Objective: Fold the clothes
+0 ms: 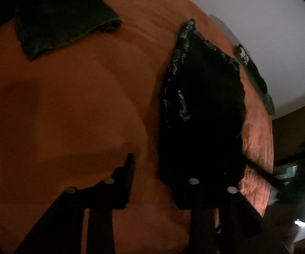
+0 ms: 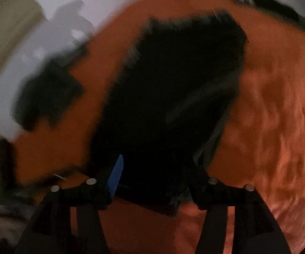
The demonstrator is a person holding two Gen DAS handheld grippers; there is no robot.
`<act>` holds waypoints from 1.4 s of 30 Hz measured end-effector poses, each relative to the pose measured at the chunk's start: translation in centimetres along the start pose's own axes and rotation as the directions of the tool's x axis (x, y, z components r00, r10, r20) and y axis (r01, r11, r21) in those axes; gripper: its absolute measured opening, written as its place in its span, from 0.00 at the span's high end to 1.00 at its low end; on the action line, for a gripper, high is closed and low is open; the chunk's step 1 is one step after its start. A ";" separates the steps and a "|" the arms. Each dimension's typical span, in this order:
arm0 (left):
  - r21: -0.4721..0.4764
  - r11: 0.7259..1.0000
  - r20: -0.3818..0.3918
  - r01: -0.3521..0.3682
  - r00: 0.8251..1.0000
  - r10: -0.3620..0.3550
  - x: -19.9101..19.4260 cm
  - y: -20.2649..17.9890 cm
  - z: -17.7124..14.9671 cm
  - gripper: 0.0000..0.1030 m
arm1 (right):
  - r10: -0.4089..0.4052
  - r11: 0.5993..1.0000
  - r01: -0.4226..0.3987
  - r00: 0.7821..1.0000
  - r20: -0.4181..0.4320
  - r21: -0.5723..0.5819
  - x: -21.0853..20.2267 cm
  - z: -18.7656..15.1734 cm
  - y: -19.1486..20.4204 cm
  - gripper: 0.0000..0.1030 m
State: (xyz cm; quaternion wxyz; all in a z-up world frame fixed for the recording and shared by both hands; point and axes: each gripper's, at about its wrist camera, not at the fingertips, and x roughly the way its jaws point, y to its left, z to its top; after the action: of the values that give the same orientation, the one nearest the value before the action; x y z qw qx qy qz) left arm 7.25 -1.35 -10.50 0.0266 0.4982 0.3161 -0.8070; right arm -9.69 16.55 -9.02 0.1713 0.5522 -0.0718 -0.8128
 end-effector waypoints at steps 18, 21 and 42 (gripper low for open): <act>-0.013 1.000 -0.010 -0.003 1.000 0.003 1.9 0.6 0.4 0.63 | 0.034 0.997 -0.023 0.989 0.146 -0.074 1.4 -3.6 -0.6 0.40; 0.016 1.000 0.002 -0.020 1.000 0.020 1.7 -0.2 0.3 0.63 | 0.039 0.997 -0.027 0.985 0.167 -0.076 1.4 -3.9 -0.6 0.39; 0.248 0.963 0.067 -0.110 0.993 0.096 3.6 -4.1 -2.3 0.59 | 0.082 0.996 -0.075 0.980 0.184 -0.045 1.3 -4.6 -1.6 0.38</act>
State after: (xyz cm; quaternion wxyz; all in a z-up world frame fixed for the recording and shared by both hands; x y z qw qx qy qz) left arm 5.78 4.08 -12.15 0.0139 0.4910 0.1842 -0.8514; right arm -6.24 17.88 -12.38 0.2062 0.4675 -0.0939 -0.8545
